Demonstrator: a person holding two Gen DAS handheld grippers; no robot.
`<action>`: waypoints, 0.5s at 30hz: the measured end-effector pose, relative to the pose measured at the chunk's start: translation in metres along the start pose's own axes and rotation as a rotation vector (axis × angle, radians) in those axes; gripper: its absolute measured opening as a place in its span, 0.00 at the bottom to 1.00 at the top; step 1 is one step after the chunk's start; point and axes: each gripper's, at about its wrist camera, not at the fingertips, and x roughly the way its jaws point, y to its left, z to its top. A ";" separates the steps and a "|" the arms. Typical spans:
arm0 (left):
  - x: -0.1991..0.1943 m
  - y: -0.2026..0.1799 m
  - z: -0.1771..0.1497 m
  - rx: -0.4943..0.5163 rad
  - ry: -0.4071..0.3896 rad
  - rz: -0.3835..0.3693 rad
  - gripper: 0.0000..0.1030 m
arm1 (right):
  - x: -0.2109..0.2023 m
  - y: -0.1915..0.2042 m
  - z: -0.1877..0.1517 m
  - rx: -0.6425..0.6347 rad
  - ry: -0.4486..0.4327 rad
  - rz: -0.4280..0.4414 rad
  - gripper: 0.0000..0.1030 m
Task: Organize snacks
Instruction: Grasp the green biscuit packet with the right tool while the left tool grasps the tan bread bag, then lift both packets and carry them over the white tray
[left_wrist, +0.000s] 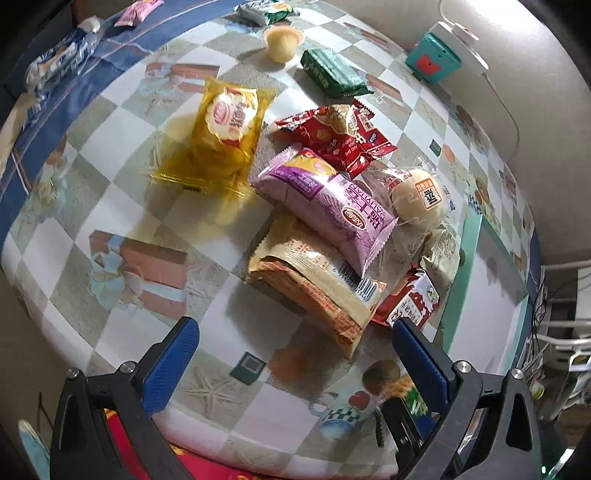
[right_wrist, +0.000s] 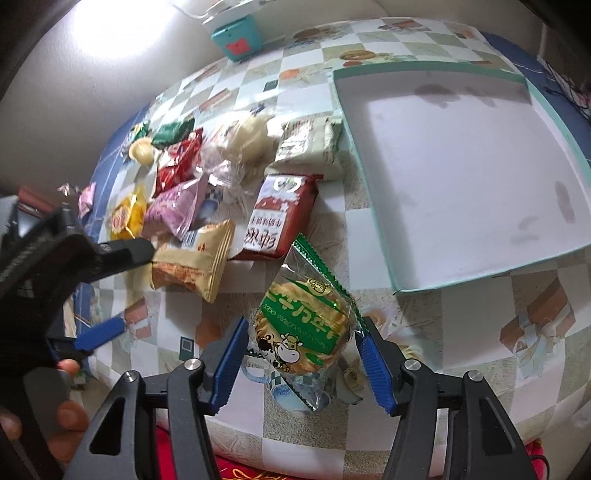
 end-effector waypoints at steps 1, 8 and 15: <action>0.004 -0.001 0.001 -0.019 0.004 -0.008 1.00 | -0.004 -0.001 0.000 0.003 -0.014 0.001 0.61; 0.028 -0.022 0.014 -0.016 -0.017 0.068 1.00 | -0.026 -0.011 0.007 0.025 -0.114 -0.017 0.61; 0.046 -0.029 0.021 0.017 -0.044 0.155 1.00 | -0.031 -0.011 0.011 0.030 -0.144 -0.033 0.61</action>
